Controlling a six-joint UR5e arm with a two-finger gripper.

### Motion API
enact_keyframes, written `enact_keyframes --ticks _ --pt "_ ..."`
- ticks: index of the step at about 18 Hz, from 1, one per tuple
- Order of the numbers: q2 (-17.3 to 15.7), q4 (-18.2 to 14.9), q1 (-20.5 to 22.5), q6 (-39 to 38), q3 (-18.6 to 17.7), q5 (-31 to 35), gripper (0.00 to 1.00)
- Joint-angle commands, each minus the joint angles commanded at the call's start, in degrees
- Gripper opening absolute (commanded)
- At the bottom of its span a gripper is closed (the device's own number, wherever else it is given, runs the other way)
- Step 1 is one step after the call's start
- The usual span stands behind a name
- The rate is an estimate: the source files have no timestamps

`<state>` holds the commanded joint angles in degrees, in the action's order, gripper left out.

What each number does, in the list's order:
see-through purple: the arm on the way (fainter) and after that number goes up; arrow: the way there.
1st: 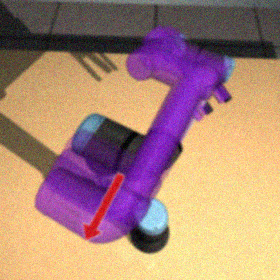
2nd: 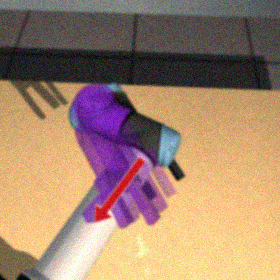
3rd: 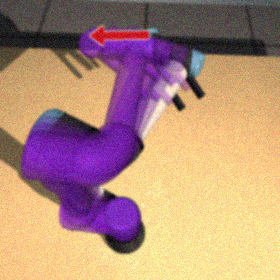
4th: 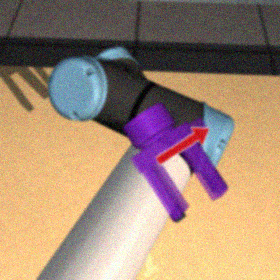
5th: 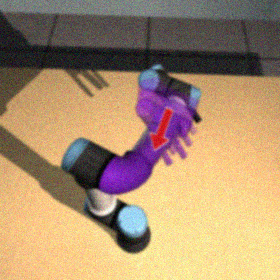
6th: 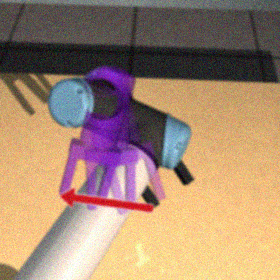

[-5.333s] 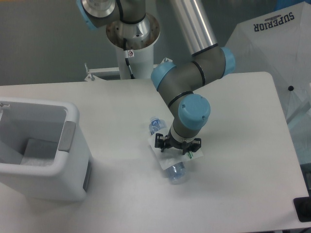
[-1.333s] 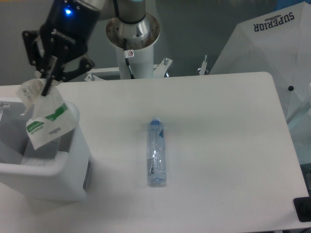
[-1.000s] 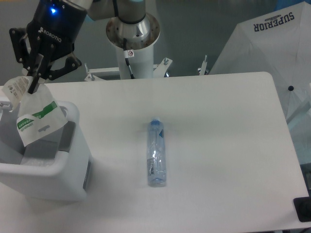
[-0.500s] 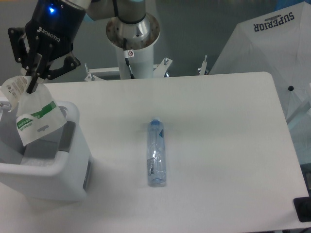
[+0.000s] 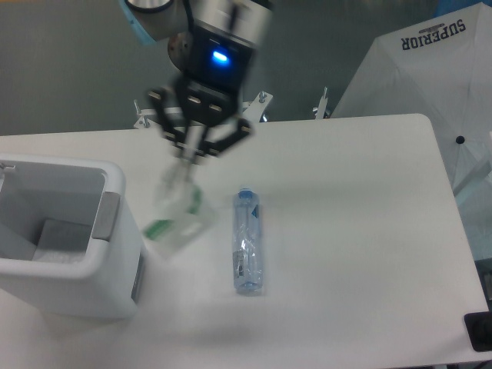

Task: Open the trash can

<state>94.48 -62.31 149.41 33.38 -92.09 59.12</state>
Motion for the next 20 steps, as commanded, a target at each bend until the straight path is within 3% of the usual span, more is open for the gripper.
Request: enact_keyframes --ticks 2,3,5,6,7,11,14,17,20 --pt "0.79 0.00 0.18 2.73 -2.38 4.67 0.20" --pt "1.14 0.00 0.10 3.61 -2.91 6.00 0.26" --pt "2.45 0.00 0.18 3.97 -3.18 7.67 0.54" --pt "3.07 0.09 0.27 3.97 -3.01 8.55 0.84" --pt "3.77 0.09 0.36 4.32 -2.74 10.04 1.00" --pt "5.01 1.66 0.45 10.01 -2.22 21.20 1.00" --pt "5.71 5.27 1.58 16.08 -1.95 21.74 1.00" --pt "7.64 4.93 2.90 27.67 -1.08 22.26 1.00" --pt "9.05 1.95 3.17 30.96 2.35 27.97 1.00"
